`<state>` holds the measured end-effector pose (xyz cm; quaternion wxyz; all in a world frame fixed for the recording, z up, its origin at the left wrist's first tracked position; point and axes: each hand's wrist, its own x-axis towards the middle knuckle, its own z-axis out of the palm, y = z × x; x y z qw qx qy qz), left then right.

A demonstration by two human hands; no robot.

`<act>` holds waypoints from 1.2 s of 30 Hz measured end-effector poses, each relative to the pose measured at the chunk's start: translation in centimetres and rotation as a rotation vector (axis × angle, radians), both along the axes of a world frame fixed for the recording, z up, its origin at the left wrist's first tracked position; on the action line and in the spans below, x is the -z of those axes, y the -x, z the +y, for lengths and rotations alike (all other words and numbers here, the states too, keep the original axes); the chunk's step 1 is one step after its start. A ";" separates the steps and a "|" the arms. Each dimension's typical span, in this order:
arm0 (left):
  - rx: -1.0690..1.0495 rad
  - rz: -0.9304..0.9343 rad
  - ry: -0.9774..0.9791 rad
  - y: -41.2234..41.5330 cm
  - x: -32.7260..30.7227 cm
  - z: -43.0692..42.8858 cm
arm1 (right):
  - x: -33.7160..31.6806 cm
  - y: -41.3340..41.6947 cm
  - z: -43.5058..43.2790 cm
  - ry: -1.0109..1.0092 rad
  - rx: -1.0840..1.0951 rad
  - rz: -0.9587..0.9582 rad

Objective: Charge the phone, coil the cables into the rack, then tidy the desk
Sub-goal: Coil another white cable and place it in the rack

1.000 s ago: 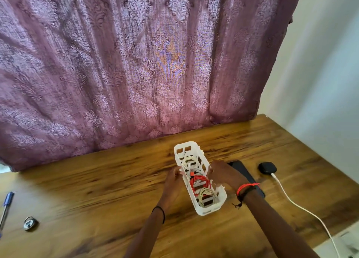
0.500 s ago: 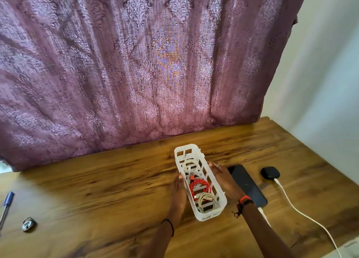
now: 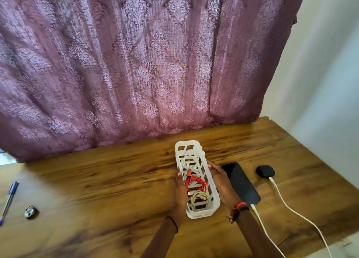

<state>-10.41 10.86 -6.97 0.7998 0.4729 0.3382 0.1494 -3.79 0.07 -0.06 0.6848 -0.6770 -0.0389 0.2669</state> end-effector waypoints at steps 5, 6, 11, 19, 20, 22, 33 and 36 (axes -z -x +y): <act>0.030 -0.004 0.019 0.8 -1.1 -1.4 | -0.8 0.5 -1.4 -0.010 0.019 0.019; 0.025 -0.011 0.013 1.4 -2.1 -1.7 | -1.1 0.7 -1.8 -0.021 0.022 0.028; 0.047 -0.032 0.020 3.1 -4.5 -4.2 | -2.8 2.1 -4.7 -0.058 -0.004 0.035; 0.061 -0.083 0.048 2.7 -4.3 -9.5 | -5.8 3.0 -10.6 -0.030 0.022 0.002; 0.078 -0.079 0.042 2.8 -5.0 -10.2 | -6.2 3.0 -11.2 -0.028 0.025 0.001; 0.109 -0.056 0.008 2.8 -6.6 -11.9 | -6.8 3.0 -13.1 -0.057 0.048 0.010; 0.236 -0.137 0.050 -5.0 -7.7 -20.0 | -8.6 -1.9 -22.3 -0.121 0.113 -0.022; 0.281 -0.132 0.079 -8.6 -8.0 -22.8 | -8.2 -5.8 -25.1 -0.087 0.142 -0.011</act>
